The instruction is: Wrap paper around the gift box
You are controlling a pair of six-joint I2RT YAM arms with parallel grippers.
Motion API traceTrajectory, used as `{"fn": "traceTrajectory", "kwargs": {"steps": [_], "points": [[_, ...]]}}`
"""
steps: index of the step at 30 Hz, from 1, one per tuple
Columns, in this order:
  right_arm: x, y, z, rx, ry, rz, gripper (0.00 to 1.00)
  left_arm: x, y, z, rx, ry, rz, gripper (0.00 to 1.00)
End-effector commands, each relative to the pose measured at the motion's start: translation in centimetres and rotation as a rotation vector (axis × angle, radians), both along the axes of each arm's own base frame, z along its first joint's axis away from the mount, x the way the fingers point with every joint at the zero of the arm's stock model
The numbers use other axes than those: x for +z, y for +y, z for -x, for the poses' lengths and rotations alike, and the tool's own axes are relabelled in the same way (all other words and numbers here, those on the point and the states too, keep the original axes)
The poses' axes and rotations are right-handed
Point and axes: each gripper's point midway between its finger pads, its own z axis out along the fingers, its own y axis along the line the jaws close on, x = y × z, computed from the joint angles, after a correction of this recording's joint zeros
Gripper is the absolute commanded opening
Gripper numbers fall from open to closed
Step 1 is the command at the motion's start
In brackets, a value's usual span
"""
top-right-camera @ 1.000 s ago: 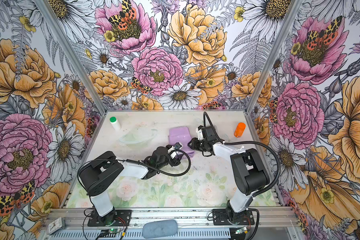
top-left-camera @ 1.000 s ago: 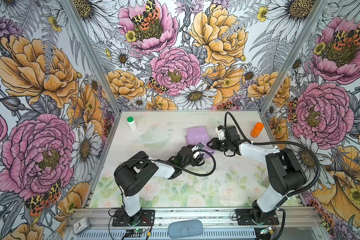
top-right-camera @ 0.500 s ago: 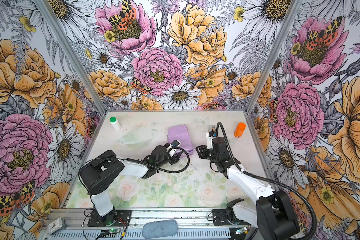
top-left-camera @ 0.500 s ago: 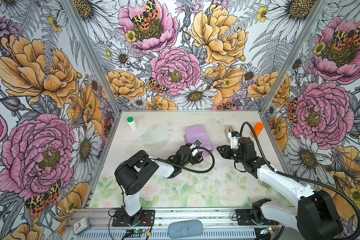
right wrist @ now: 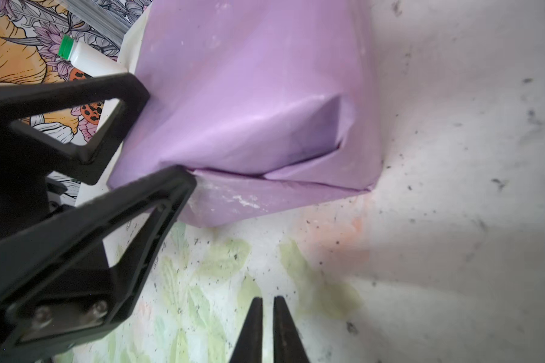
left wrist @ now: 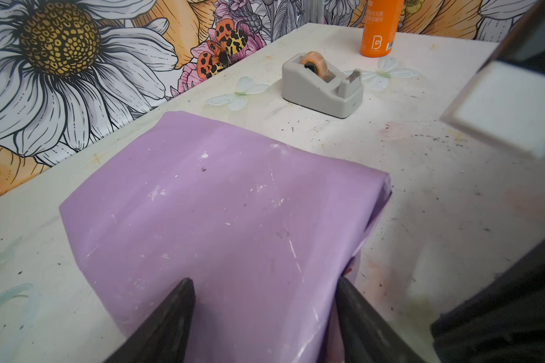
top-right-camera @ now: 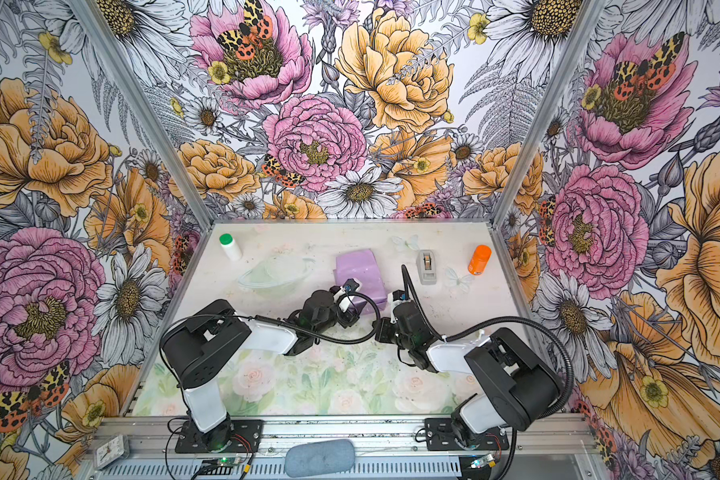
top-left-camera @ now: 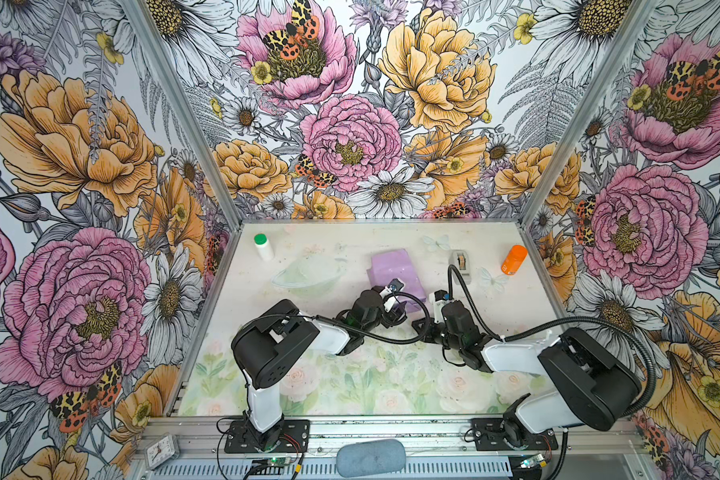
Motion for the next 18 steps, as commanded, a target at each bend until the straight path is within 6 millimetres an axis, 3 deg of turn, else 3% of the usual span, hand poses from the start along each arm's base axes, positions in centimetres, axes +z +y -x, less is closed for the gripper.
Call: {"fn": "traceTrajectory", "kwargs": {"steps": [1, 12, 18], "points": [[2.8, 1.3, -3.0, -0.039, -0.125, -0.065, 0.1, -8.5, 3.1, 2.2, 0.03, 0.252, -0.167, 0.71], [1.1, 2.5, -5.4, -0.074, -0.13, -0.082, 0.08, -8.5, 2.8, 2.2, 0.022, 0.259, -0.159, 0.71], [1.2, 2.6, -6.1, -0.095, -0.148, -0.1, 0.07, -8.6, 2.8, 2.2, 0.017, 0.269, -0.152, 0.71]]}}
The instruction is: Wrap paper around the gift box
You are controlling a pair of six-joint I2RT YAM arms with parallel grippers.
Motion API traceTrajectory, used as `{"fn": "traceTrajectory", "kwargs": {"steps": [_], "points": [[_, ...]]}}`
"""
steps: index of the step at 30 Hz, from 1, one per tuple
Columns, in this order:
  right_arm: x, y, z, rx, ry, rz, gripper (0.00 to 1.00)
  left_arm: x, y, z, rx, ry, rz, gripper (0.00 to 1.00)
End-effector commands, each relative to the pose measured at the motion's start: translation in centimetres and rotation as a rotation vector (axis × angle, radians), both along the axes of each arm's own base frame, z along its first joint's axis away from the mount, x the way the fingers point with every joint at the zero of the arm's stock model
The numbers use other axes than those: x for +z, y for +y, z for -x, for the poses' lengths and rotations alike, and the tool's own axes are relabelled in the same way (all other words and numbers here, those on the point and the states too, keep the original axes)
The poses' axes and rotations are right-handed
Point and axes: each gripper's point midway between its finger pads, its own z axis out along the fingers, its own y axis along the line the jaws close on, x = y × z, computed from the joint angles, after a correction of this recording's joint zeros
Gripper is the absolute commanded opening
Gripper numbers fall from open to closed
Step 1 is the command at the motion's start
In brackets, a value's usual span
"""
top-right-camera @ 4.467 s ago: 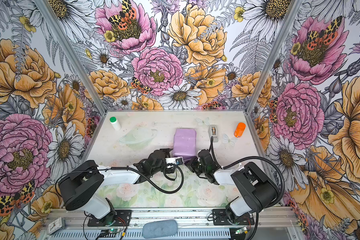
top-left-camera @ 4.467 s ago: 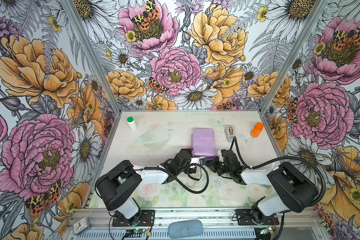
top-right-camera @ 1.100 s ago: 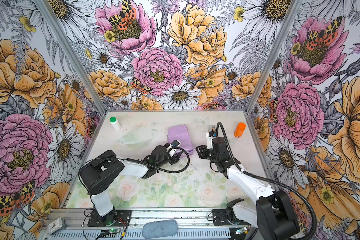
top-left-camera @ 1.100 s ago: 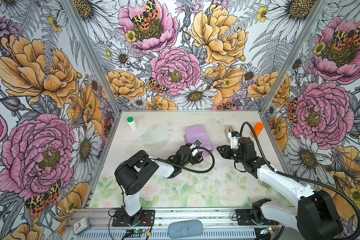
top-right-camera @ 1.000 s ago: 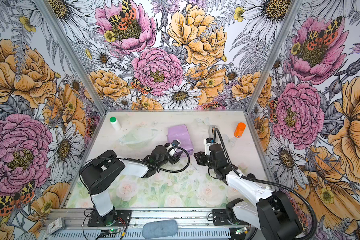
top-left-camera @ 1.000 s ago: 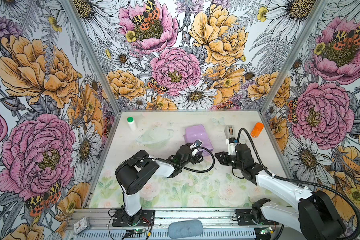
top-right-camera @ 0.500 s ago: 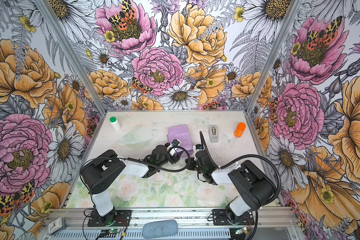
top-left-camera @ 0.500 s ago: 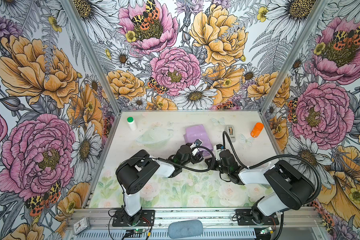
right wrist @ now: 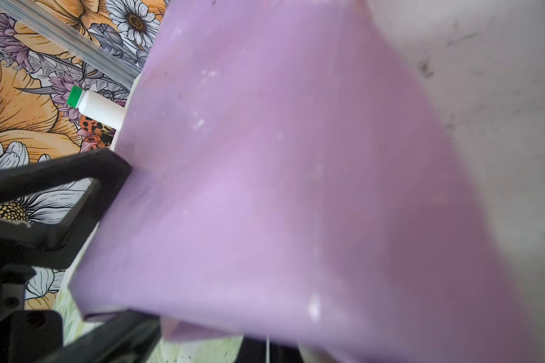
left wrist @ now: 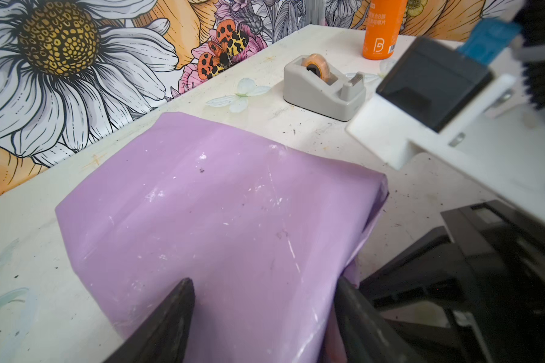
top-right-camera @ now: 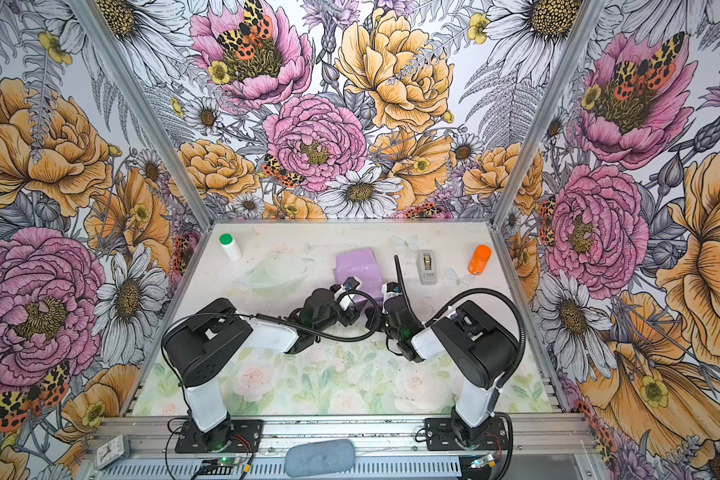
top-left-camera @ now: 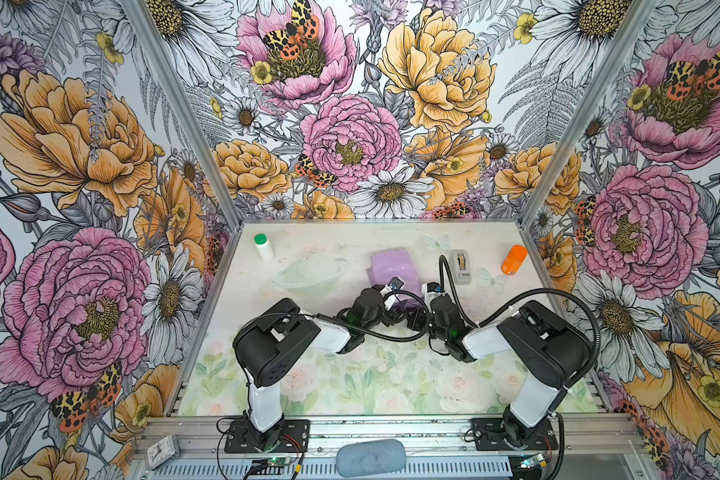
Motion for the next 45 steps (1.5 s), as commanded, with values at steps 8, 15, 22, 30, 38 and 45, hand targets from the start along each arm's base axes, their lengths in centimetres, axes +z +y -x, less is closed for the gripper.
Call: {"fn": "traceTrajectory", "kwargs": {"steps": [8, 15, 22, 30, 38, 45], "points": [[3.6, 0.5, -2.0, -0.038, -0.126, -0.036, 0.07, -6.8, 2.7, 2.7, -0.006, 0.206, -0.128, 0.81], [3.3, 0.5, -2.0, -0.036, -0.116, -0.034, 0.06, -1.6, 2.3, 2.3, -0.058, 0.043, -0.097, 0.91], [3.1, 0.3, -1.8, -0.035, -0.108, -0.024, 0.06, -0.4, 3.8, 2.4, -0.091, -0.052, -0.073, 0.99], [3.1, 0.8, -2.0, -0.02, -0.102, -0.038, 0.06, 1.7, 3.5, 3.2, -0.13, -0.152, 0.017, 0.99], [2.1, -0.7, 0.1, -0.039, -0.046, -0.013, 0.13, -0.4, 3.8, 1.0, -0.031, -0.075, -0.113, 0.98], [0.3, -1.9, 2.4, -0.06, 0.045, -0.014, 0.23, -0.7, 4.8, 0.7, 0.005, -0.051, -0.141, 0.97]]}}
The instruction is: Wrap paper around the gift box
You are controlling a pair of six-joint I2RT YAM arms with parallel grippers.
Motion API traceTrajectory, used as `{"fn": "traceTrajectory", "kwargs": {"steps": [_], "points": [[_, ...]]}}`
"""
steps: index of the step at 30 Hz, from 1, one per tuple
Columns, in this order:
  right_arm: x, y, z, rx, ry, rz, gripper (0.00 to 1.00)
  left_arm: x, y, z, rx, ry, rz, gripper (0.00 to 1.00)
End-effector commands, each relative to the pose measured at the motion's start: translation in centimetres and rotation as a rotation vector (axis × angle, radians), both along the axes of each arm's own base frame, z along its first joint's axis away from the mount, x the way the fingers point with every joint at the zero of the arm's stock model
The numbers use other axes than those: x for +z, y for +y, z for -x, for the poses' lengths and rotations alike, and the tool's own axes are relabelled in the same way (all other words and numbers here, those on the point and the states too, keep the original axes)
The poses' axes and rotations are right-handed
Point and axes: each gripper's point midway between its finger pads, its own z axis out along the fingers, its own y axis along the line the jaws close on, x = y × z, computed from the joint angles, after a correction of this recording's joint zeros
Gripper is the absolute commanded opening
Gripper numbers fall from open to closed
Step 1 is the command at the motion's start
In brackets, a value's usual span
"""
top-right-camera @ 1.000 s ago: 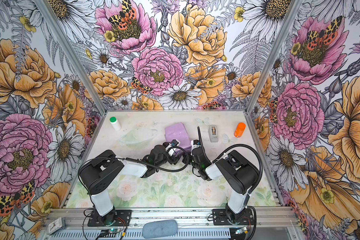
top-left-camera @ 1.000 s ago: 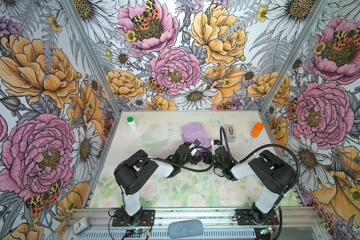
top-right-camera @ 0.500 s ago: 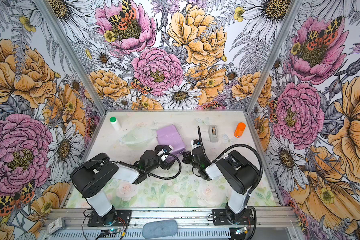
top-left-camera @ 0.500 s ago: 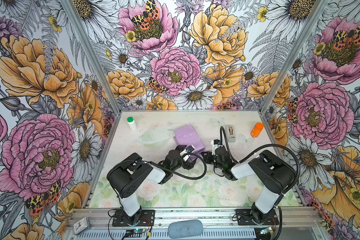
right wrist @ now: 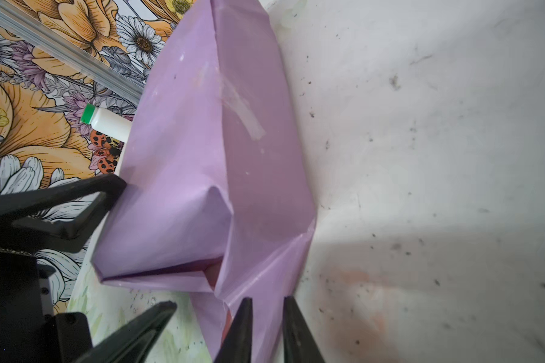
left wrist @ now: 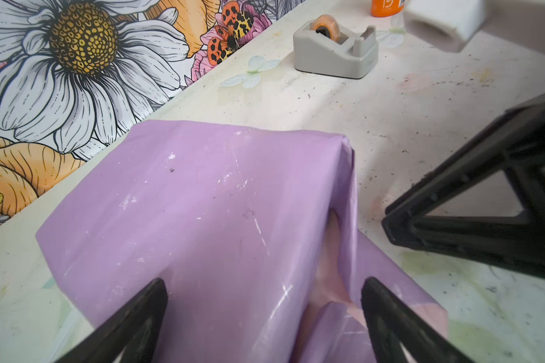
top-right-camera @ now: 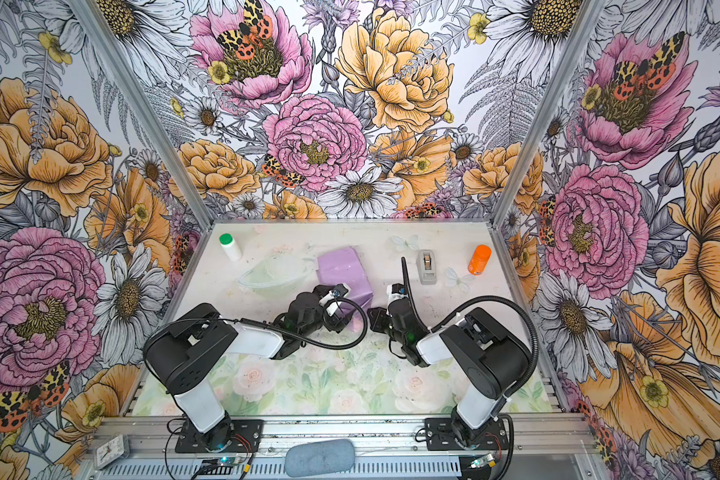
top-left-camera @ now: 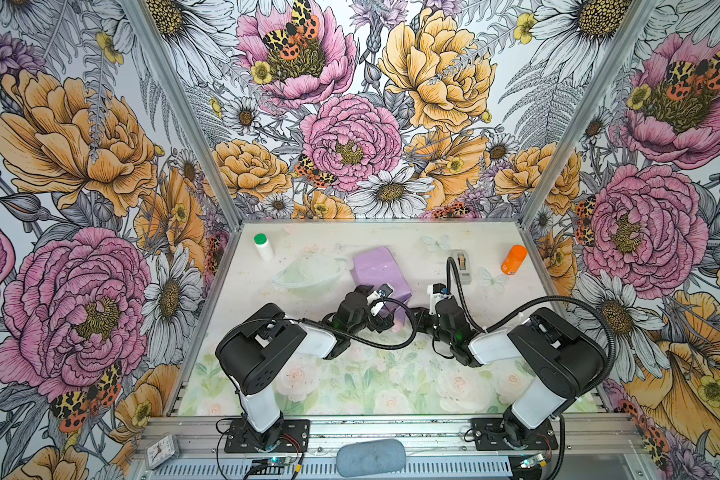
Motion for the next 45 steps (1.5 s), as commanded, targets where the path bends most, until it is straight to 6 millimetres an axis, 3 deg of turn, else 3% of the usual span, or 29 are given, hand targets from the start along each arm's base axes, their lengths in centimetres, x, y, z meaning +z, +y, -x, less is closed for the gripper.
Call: {"fn": "traceTrajectory", "kwargs": {"steps": [1, 8, 15, 25, 30, 35, 40, 45], "points": [[-0.5, -0.9, 1.2, -0.029, 0.057, 0.003, 0.24, -0.1, 0.4, -0.1, 0.014, 0.012, -0.016, 0.97], [-1.2, 0.7, 3.7, -0.016, 0.301, -0.119, 0.35, 0.2, -0.2, -0.2, 0.0, 0.032, 0.022, 0.97], [-1.5, 2.1, 2.8, -0.022, 0.372, -0.166, 0.37, 0.4, -0.8, -0.1, -0.017, 0.03, 0.031, 0.97], [-1.6, 3.1, 1.8, -0.029, 0.397, -0.209, 0.25, 0.8, -1.1, 0.3, -0.039, 0.028, 0.044, 0.97], [-1.1, 3.4, 1.2, -0.033, 0.382, -0.225, 0.13, 1.2, -1.2, 0.4, -0.048, 0.02, 0.051, 0.98], [0.0, 3.2, 0.6, -0.043, 0.35, -0.242, 0.02, 3.1, -1.1, 0.8, -0.068, -0.051, 0.075, 0.99], [1.2, 3.4, -0.1, -0.041, 0.328, -0.259, 0.0, 5.2, -0.8, 1.5, -0.104, -0.129, 0.062, 0.99], [2.2, 3.6, -0.5, -0.035, 0.311, -0.275, 0.0, 5.2, -0.2, 2.4, -0.141, -0.178, 0.009, 0.99]]}}
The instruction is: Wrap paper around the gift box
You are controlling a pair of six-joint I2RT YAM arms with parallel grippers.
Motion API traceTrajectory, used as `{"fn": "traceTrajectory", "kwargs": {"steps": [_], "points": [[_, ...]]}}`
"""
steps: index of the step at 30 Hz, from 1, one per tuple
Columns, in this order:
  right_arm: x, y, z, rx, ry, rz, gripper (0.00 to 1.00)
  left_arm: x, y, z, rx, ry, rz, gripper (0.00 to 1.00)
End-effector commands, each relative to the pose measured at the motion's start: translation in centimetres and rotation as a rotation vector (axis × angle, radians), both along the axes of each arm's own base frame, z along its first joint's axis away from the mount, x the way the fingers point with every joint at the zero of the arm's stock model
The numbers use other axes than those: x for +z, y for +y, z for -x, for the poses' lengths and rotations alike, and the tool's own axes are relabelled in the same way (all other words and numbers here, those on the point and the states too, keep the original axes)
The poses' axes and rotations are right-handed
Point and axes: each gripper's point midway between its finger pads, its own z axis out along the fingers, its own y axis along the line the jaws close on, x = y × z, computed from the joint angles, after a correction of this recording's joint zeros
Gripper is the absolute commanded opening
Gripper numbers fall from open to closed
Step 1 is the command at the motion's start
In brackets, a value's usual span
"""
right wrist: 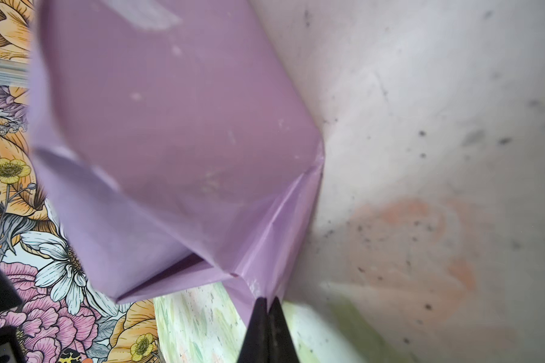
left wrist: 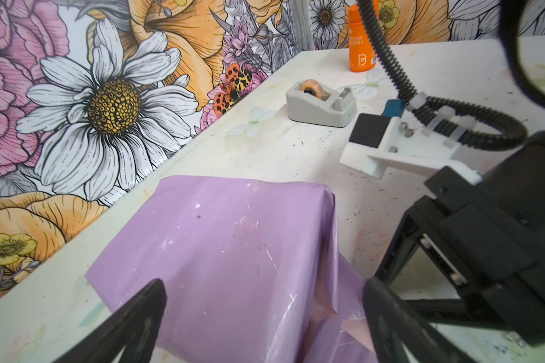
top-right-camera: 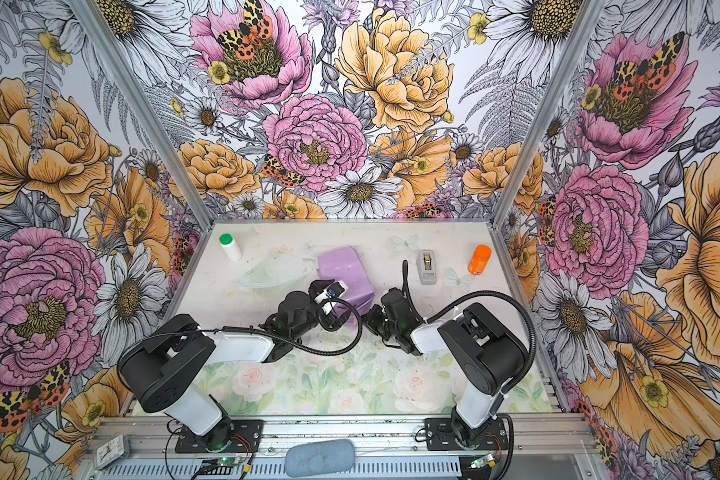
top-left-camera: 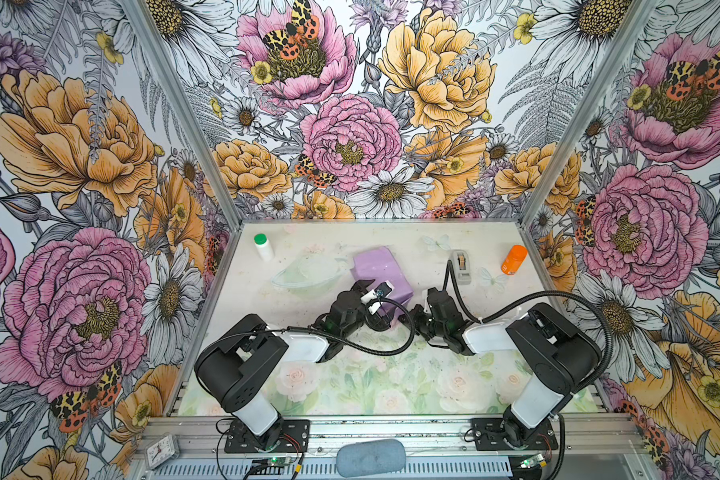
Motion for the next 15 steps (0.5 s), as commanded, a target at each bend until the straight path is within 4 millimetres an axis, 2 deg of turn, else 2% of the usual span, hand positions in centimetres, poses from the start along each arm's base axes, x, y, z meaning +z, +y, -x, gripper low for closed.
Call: {"fn": "traceTrajectory", "kwargs": {"steps": [1, 6, 15], "points": [[2.6, 0.4, -1.3, -0.012, -0.063, -0.04, 0.0, -0.2, 0.0, 1.0, -0.056, -0.053, -0.06, 0.99], [3.5, 0.2, -1.7, -0.02, -0.076, -0.049, 0.0, -1.8, 0.7, 1.2, -0.072, -0.059, -0.18, 0.99], [4.0, -0.6, -2.2, -0.039, -0.085, -0.044, 0.0, -4.0, -0.6, 1.9, -0.126, -0.037, -0.264, 0.99]]}}
